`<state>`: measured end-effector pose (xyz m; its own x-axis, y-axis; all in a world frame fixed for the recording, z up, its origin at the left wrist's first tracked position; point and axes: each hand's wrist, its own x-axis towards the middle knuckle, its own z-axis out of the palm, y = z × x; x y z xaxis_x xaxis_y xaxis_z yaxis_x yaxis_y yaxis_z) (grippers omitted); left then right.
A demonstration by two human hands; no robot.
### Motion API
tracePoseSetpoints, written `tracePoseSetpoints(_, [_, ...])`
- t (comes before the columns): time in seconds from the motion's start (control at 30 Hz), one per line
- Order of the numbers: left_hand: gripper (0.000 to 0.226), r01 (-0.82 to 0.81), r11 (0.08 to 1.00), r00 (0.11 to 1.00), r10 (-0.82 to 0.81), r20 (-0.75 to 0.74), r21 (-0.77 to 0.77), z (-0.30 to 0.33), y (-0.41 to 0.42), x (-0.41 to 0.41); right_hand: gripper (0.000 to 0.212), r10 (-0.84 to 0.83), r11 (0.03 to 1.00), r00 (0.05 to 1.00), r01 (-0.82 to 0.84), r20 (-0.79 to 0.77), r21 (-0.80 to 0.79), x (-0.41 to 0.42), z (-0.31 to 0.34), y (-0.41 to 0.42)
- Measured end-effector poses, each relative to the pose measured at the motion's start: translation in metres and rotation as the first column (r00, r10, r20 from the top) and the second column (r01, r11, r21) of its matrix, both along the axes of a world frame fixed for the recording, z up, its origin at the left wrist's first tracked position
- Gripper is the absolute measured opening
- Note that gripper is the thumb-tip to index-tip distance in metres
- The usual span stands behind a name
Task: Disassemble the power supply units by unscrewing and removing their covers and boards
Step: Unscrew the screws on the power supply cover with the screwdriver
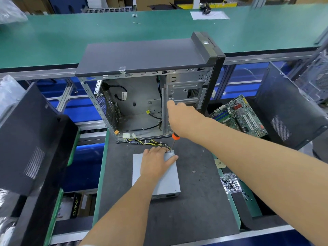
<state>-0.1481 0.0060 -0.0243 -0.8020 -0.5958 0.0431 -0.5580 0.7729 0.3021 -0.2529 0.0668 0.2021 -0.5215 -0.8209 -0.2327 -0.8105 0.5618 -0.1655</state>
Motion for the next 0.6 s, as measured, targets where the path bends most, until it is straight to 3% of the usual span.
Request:
tracePoseSetpoints(0.13, [0.057, 0.007, 1.0, 1.0, -0.007, 0.002, -0.016, 0.001, -0.001, 0.0, 0.049, -0.048, 0.995, 0.957, 0.072, 0.287, -0.075, -0.007, 0.0, -0.003])
tracePoseSetpoints(0.27, [0.056, -0.007, 1.0, 1.0, 0.007, -0.02, -0.003, 0.001, 0.001, 0.0, 0.041, -0.152, 0.943, 0.944, 0.227, 0.292, -0.245, 0.001, -0.012, -0.003])
tracePoseSetpoints(0.33, [0.056, -0.003, 1.0, 1.0, 0.004, -0.027, 0.013, 0.001, 0.001, 0.0, 0.05, -0.201, 0.91, 0.964, 0.249, 0.173, -0.331, 0.006, -0.018, -0.001])
tracePoseSetpoints(0.43, [0.057, 0.0, 1.0, 1.0, 0.0, -0.01, 0.011, 0.001, 0.0, 0.0, 0.065, -0.189, 0.971, 0.962, 0.154, -0.197, -0.182, 0.004, -0.017, 0.001])
tracePoseSetpoints(0.5, [0.057, 0.003, 1.0, 1.0, -0.003, 0.0, -0.006, 0.001, -0.001, 0.0, 0.05, -0.149, 0.986, 0.955, 0.123, -0.256, -0.112, 0.002, -0.013, 0.001])
tracePoseSetpoints(0.57, [0.058, 0.002, 1.0, 1.0, -0.002, 0.0, -0.001, 0.0, -0.001, 0.0, 0.027, -0.026, 0.994, 0.955, -0.005, -0.295, -0.106, 0.002, -0.014, -0.001])
tracePoseSetpoints(0.6, [0.058, 0.006, 1.0, 1.0, -0.006, 0.001, -0.002, 0.0, -0.001, 0.0, 0.026, 0.046, 0.992, 0.957, -0.076, -0.286, -0.096, 0.002, -0.013, -0.002])
